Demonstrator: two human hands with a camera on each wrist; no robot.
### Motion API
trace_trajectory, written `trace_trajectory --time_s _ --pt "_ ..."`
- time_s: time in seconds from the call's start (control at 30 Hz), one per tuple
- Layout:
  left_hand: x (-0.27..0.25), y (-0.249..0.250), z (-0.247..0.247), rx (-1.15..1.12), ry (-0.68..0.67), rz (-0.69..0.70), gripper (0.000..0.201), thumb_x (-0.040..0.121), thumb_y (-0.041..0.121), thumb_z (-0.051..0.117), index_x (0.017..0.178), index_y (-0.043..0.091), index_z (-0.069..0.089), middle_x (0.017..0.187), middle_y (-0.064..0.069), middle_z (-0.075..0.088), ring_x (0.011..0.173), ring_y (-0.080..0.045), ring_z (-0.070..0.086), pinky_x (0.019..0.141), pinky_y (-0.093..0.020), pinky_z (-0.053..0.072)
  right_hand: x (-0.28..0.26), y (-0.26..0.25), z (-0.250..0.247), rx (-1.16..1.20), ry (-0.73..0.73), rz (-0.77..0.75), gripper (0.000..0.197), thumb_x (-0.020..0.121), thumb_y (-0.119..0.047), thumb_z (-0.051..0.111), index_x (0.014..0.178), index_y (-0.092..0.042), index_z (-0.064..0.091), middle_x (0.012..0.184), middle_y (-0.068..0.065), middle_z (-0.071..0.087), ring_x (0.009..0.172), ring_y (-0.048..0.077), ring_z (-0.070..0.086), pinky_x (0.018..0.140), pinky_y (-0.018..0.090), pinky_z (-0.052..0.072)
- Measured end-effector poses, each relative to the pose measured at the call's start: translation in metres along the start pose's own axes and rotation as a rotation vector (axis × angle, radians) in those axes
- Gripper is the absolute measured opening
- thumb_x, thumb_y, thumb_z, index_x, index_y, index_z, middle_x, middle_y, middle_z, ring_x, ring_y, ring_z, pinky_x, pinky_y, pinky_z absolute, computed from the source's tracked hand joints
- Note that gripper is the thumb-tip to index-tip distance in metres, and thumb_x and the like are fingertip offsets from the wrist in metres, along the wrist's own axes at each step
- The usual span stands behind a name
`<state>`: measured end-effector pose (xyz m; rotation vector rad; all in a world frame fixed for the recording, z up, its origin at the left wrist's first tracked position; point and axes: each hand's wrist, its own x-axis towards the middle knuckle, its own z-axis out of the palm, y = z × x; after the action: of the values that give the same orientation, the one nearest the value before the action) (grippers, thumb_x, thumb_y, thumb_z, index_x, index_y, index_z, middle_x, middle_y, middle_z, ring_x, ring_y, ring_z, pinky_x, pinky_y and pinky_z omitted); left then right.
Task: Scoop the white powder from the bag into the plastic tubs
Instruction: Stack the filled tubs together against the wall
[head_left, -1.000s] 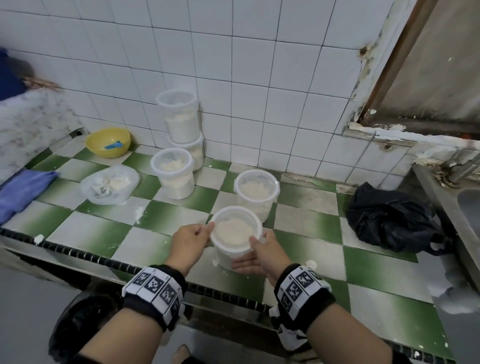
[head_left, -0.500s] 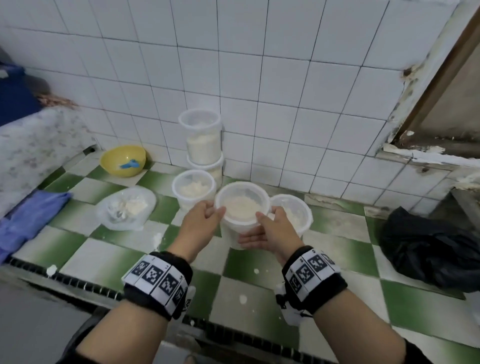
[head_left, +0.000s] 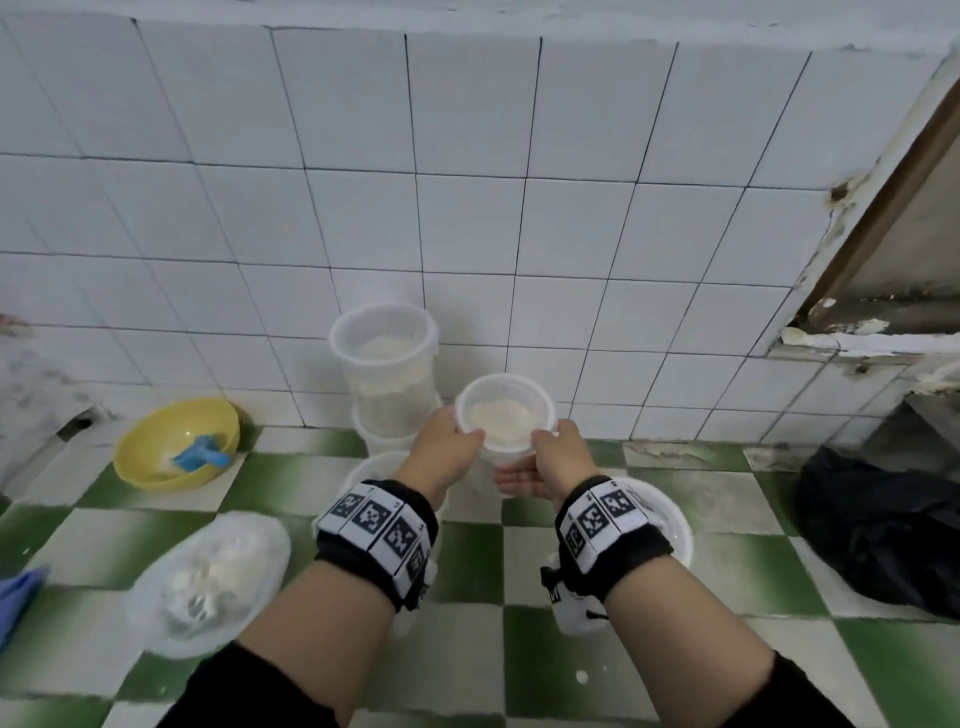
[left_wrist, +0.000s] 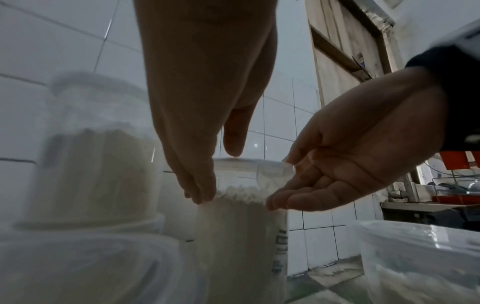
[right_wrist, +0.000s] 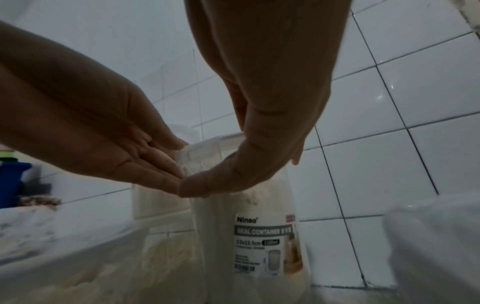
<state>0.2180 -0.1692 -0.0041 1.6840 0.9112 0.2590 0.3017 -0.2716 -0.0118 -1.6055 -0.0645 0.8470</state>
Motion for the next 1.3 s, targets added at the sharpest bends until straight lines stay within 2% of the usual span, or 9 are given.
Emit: trace_trajectory --time_s 0.3,0.57,0.67,0.77,0.87,0.97,1.07,1.17,1.3 --pt "0.023 -0.013 0.004 -0.003 -0.110 -0.144 0.039 0.090 0.005 0.057 0.127 0.010 0.051 0.120 -0.010 0.060 0.112 -0.026 0.055 0.094 -0.035 0.047 0.045 0.026 0.017 -0.097 0.128 0.106 0.040 0.096 -0.004 0.026 0.135 -0.012 0.028 0.103 0.032 0.061 0.062 0.035 0.066 0.052 0.041 0.057" --pt "0.050 -0.041 0.012 -0.157 -0.141 -0.084 0.062 0.067 0.016 0.059 0.129 0.018 0.056 0.114 -0.005 0.069 0.110 -0.025 0.063 0.101 -0.049 0.049 0.058 0.024 0.033 -0.104 0.133 0.046 0.039 0.095 0.000 0.034 0.133 -0.010 0.029 0.093 0.033 0.062 0.058 0.032 0.061 0.051 0.040 0.056" --pt "0.029 -0.024 0.008 -0.192 -0.156 -0.066 0.053 0.076 0.010 0.061 0.128 0.018 0.055 0.117 -0.005 0.067 0.112 -0.022 0.061 0.103 -0.044 0.047 0.048 0.028 0.030 -0.066 0.108 0.007 0.044 0.095 -0.004 0.043 0.136 -0.013 0.028 0.095 0.029 0.063 0.061 0.028 0.062 0.059 0.041 0.056" --pt "0.007 -0.012 0.008 -0.193 -0.124 -0.057 0.047 0.087 0.003 0.060 0.131 0.015 0.051 0.124 -0.005 0.063 0.114 -0.020 0.058 0.102 -0.037 0.047 0.027 0.030 0.022 -0.059 0.073 -0.045 0.056 0.093 -0.008 0.050 0.142 -0.014 0.023 0.082 0.015 0.061 0.059 0.020 0.059 0.054 0.032 0.052" --pt "-0.017 -0.002 0.014 -0.127 -0.051 -0.010 0.051 0.093 0.007 0.055 0.142 0.013 0.041 0.128 0.002 0.054 0.115 -0.016 0.053 0.092 -0.023 0.042 -0.003 0.025 0.003 -0.034 0.105 -0.122 0.063 0.092 -0.005 0.050 0.147 -0.018 0.021 0.081 0.010 0.064 0.064 0.018 0.060 0.062 0.031 0.055" --pt "-0.039 0.001 0.025 -0.074 -0.010 0.044 0.053 0.095 0.010 0.054 0.145 0.018 0.038 0.127 0.006 0.046 0.103 -0.007 0.046 0.080 -0.014 0.037 -0.035 0.019 -0.030 -0.037 0.223 -0.248 0.048 0.092 -0.002 0.048 0.137 -0.016 0.039 0.090 0.012 0.067 0.073 0.019 0.063 0.074 0.033 0.056" --pt "-0.055 -0.010 0.043 -0.063 -0.078 0.036 0.043 0.097 0.016 0.056 0.138 0.018 0.045 0.135 0.002 0.051 0.115 -0.012 0.049 0.093 -0.024 0.039 -0.056 0.024 -0.069 -0.061 0.422 -0.358 0.033 0.092 -0.003 0.048 0.121 -0.014 0.057 0.093 0.004 0.069 0.080 0.016 0.067 0.080 0.034 0.056" --pt "-0.062 -0.024 0.065 -0.041 -0.206 -0.026 0.045 0.097 0.021 0.058 0.140 0.014 0.047 0.139 0.000 0.051 0.121 -0.014 0.049 0.104 -0.029 0.038 -0.068 0.036 -0.105 -0.250 0.597 -0.331 0.029 0.092 -0.008 0.051 0.117 -0.016 0.062 0.103 0.000 0.068 0.098 0.018 0.064 0.093 0.030 0.047" --pt "-0.069 -0.032 0.088 -0.025 -0.304 -0.145 0.039 0.095 0.027 0.061 0.130 0.010 0.057 0.120 -0.001 0.061 0.111 -0.019 0.058 0.104 -0.039 0.047 -0.066 0.055 -0.144 -0.451 0.577 -0.177 0.036 0.092 -0.012 0.051 0.128 -0.012 0.056 0.126 0.005 0.060 0.110 0.021 0.057 0.094 0.025 0.039"
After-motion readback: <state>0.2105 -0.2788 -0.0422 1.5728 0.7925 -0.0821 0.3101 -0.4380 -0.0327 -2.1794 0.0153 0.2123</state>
